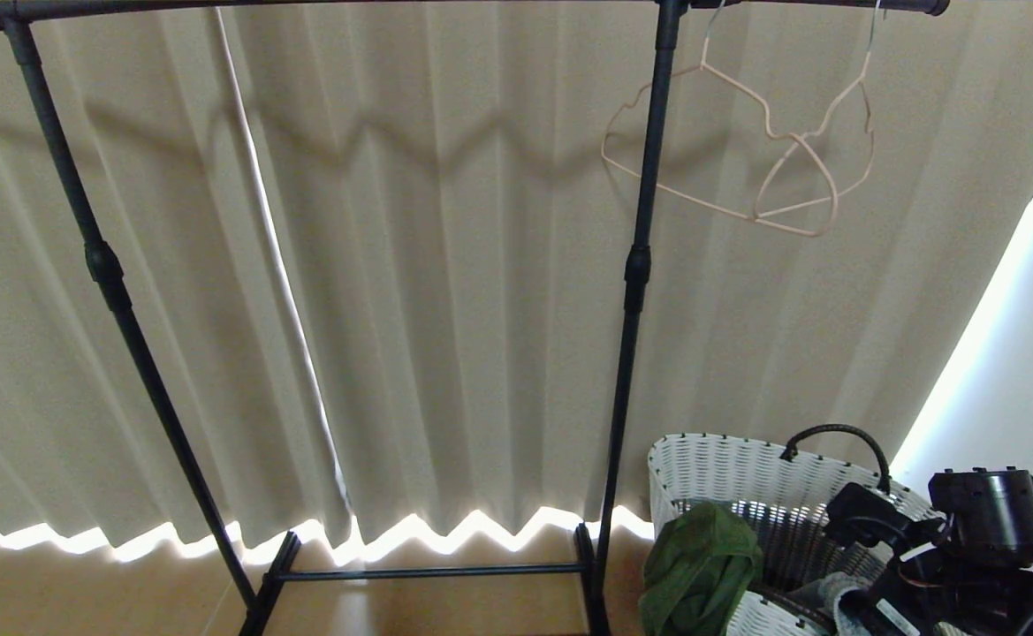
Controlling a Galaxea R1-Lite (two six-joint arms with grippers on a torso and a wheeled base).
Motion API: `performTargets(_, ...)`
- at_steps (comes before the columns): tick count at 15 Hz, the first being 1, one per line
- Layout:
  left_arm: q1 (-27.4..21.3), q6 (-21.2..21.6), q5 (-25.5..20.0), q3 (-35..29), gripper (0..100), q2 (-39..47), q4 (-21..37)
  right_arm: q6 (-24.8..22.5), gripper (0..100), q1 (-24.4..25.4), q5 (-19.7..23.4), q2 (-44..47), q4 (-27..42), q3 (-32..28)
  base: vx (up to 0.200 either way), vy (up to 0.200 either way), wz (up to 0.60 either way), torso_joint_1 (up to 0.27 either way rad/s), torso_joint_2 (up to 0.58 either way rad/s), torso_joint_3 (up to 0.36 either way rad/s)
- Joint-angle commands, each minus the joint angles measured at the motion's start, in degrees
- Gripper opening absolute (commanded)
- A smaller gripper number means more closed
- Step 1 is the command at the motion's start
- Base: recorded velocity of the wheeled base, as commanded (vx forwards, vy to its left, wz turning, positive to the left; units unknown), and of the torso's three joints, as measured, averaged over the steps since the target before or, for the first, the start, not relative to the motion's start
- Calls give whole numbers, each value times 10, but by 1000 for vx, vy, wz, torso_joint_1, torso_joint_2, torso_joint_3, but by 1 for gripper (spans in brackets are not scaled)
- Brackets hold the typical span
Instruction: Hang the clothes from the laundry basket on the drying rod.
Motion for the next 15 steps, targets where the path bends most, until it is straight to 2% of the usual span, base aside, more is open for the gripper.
performTargets(1, 0, 0, 0, 0, 100, 0, 0, 0, 100, 3, 1, 2, -1, 0, 0, 0, 0, 0, 0, 0)
performTargets(2, -1, 0, -1, 0, 100, 0, 0, 0, 0, 3, 1, 1, -1, 1, 0, 0, 0, 0, 0, 0)
performTargets(6, 0, -1, 0, 0, 100, 0, 0, 0, 0, 11, 1, -35, -1, 9, 0, 0, 0, 0, 0, 0)
performTargets(10, 0, 0, 0, 0, 100, 0, 0, -20, 0, 13, -4, -190, 2, 60, 0, 0, 0, 0, 0, 0)
performTargets(12, 0, 1, 0, 0, 100, 0, 0, -38, 0, -27, -4, -310, 8, 77, 0, 0, 0, 0, 0, 0)
performTargets(15, 0, -1, -1, 0, 100, 0, 0, -46, 0, -71, 3, -413, 10, 62, 0, 0, 0, 0, 0, 0)
